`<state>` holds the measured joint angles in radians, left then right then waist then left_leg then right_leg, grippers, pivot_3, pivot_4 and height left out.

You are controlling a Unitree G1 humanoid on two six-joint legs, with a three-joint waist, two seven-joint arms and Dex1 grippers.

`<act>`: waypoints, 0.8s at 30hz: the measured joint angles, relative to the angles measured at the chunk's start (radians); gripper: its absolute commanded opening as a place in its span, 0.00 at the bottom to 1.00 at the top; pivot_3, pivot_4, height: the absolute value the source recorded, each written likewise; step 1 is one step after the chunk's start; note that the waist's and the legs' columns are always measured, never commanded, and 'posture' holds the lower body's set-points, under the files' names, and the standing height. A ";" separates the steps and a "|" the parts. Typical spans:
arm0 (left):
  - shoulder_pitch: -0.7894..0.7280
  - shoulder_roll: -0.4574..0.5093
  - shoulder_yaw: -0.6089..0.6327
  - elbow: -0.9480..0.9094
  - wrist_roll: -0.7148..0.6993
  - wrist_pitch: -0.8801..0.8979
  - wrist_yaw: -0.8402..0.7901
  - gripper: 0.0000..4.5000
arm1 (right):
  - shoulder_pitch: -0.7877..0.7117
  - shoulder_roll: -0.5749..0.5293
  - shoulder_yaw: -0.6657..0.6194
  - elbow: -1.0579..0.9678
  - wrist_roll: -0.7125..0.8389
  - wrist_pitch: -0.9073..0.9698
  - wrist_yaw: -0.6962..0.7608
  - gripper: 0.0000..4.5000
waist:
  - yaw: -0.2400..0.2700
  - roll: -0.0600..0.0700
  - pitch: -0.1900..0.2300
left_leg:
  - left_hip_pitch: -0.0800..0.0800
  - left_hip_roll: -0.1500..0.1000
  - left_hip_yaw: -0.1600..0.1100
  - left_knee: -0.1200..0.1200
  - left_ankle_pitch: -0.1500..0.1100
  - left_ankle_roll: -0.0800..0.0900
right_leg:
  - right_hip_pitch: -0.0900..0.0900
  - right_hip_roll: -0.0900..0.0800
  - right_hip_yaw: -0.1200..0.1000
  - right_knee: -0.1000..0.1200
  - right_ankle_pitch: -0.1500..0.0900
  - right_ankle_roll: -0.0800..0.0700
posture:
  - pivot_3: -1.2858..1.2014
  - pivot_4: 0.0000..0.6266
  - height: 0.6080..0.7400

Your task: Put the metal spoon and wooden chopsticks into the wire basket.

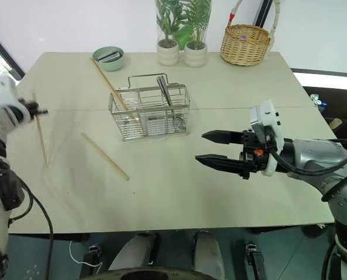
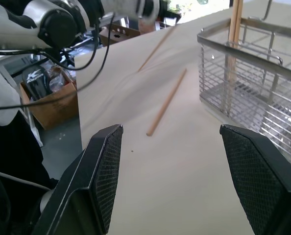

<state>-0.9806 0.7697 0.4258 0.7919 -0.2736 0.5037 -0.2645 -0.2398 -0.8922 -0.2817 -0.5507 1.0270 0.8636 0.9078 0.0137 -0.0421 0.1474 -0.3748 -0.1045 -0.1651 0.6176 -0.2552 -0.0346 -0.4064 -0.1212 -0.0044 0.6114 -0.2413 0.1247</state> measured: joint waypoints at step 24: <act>0.031 -0.361 -0.208 -0.744 -0.306 0.051 -0.122 0.01 | 0.040 0.041 -0.013 -0.017 0.002 -0.035 -0.098 0.73 | 0.001 0.006 0.001 | 0.001 -0.001 0.000 0.009 -0.001 0.002 | 0.006 0.002 0.000 -0.001 0.001 0.002 | 0.52 0.24 0.70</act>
<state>-0.9499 0.4086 0.2182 0.0477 -0.5794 0.5551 -0.3864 -0.2001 -0.8511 -0.2952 -0.5678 1.0287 0.8283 0.8097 0.0148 -0.0363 0.1484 -0.3741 -0.1055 -0.1648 0.6262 -0.2565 -0.0322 -0.4003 -0.1197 -0.0047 0.6105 -0.2406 0.1263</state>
